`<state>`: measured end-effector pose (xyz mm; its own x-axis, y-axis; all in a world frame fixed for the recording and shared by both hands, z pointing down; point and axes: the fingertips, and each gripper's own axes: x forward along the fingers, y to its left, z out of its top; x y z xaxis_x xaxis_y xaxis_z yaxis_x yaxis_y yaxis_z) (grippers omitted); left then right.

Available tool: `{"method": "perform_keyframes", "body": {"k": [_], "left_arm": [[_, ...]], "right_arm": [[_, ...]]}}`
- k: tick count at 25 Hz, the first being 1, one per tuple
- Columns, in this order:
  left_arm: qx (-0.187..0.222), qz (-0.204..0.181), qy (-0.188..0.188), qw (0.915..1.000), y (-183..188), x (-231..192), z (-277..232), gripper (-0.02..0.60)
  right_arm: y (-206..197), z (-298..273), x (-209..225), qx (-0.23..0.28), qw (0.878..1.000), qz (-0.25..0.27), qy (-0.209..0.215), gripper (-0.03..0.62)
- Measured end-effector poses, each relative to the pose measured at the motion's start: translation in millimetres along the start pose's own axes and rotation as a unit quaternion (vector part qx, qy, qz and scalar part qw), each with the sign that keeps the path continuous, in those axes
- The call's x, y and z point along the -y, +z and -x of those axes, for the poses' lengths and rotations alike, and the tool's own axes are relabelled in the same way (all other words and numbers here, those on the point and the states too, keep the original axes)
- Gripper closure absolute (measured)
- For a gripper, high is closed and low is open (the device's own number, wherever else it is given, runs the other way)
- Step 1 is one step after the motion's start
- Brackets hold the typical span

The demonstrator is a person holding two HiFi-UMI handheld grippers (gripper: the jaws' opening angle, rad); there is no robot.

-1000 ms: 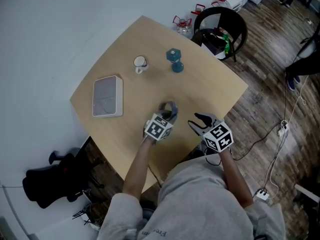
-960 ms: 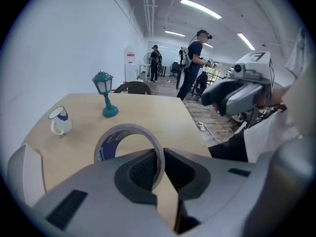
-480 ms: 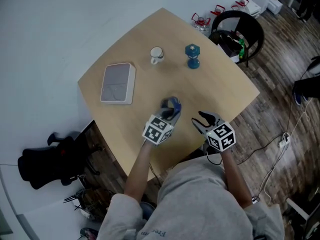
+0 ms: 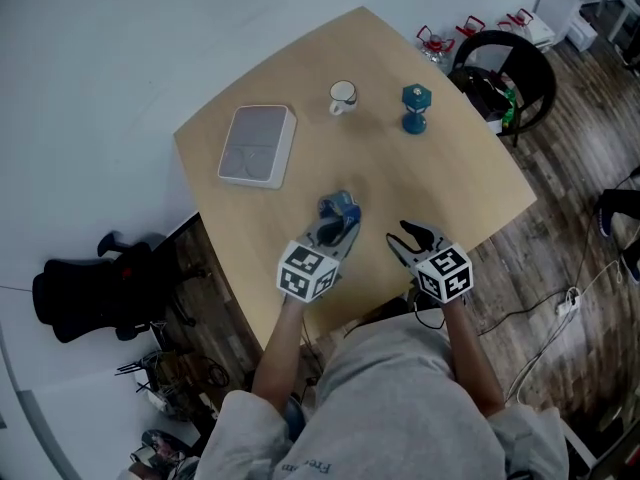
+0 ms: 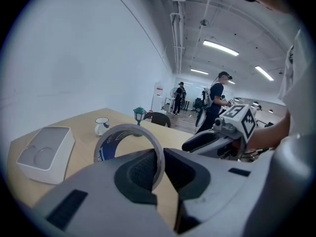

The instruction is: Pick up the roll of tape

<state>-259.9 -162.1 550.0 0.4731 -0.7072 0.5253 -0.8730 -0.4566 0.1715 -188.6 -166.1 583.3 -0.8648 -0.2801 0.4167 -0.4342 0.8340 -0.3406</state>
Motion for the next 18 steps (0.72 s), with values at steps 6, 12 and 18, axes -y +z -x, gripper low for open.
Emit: {"method": "perform_keyframes", "body": {"k": [6,12,18], "left_arm": [[0.052,0.043,0.019,0.9976,1.5,2.4,23.4,0.543],[0.144,0.147,0.025,0.9782,6.9,-6.9,48.5,0.543],[0.215,0.226,0.032,0.9495,9.0,-18.3,64.3,0.543]], "right_arm": [[-1.1,-1.0,-6.1,0.003,1.000,0.003,0.005,0.424],[-0.6,0.0,-11.4,0.006,1.000,0.008,0.011,0.431],[3.7,-0.6,-15.7,0.013,1.000,0.013,0.012,0.434]]}}
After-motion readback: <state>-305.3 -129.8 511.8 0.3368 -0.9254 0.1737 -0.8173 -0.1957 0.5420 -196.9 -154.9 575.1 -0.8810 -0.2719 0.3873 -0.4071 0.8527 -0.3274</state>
